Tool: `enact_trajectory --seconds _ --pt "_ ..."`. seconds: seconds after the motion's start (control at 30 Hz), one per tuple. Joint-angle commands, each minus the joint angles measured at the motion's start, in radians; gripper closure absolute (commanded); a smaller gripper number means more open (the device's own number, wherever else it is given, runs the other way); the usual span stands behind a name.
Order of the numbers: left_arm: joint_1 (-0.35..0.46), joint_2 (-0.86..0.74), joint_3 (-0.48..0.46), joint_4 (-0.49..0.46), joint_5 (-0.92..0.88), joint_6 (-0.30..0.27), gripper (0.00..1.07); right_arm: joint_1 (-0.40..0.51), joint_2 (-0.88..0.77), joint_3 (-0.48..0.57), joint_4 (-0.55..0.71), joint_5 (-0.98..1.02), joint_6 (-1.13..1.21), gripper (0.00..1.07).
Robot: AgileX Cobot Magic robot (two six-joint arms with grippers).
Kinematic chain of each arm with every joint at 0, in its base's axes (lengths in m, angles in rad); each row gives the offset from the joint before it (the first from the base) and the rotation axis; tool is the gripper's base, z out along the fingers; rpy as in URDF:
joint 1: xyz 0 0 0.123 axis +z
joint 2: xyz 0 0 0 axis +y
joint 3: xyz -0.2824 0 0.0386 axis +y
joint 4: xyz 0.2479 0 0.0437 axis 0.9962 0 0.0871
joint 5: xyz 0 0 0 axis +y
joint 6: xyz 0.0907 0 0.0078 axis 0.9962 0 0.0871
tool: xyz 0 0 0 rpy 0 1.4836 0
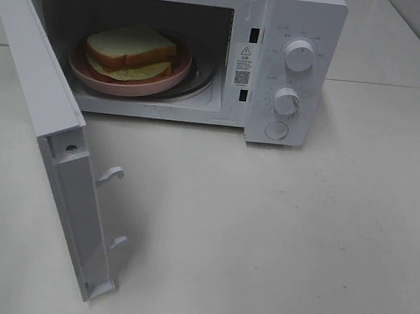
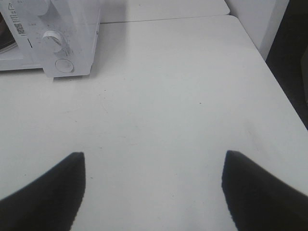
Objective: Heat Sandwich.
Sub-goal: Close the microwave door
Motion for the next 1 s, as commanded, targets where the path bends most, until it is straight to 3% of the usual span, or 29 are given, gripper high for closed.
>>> enact_trajectory --seconds 0.03,0.4,0.67,0.83,0.87,0.9,1.0 --pt "-0.003 -0.005 0.003 -0.002 -0.013 -0.007 0.08 -0.008 -0.030 0.002 0.000 -0.003 -0.002 0.31" --pt "-0.003 0.006 -0.015 -0.028 -0.030 -0.007 0.08 -0.008 -0.030 0.002 0.000 -0.003 -0.002 0.31" --pt "-0.003 0.145 -0.033 0.000 -0.188 -0.007 0.10 -0.008 -0.030 0.002 0.000 -0.003 -0.002 0.31" --pt "-0.003 0.273 -0.015 0.029 -0.304 -0.007 0.30 -0.008 -0.030 0.002 0.000 -0.003 -0.002 0.31" --pt "-0.003 0.334 -0.003 0.041 -0.359 -0.007 0.45 -0.008 -0.030 0.002 0.000 -0.003 -0.002 0.31" --pt "-0.003 0.334 -0.003 0.041 -0.359 -0.007 0.45 -0.008 -0.030 0.002 0.000 -0.003 -0.002 0.31" --pt "-0.003 0.415 0.006 0.046 -0.424 -0.007 0.66 -0.008 -0.030 0.002 0.000 -0.003 -0.002 0.31"
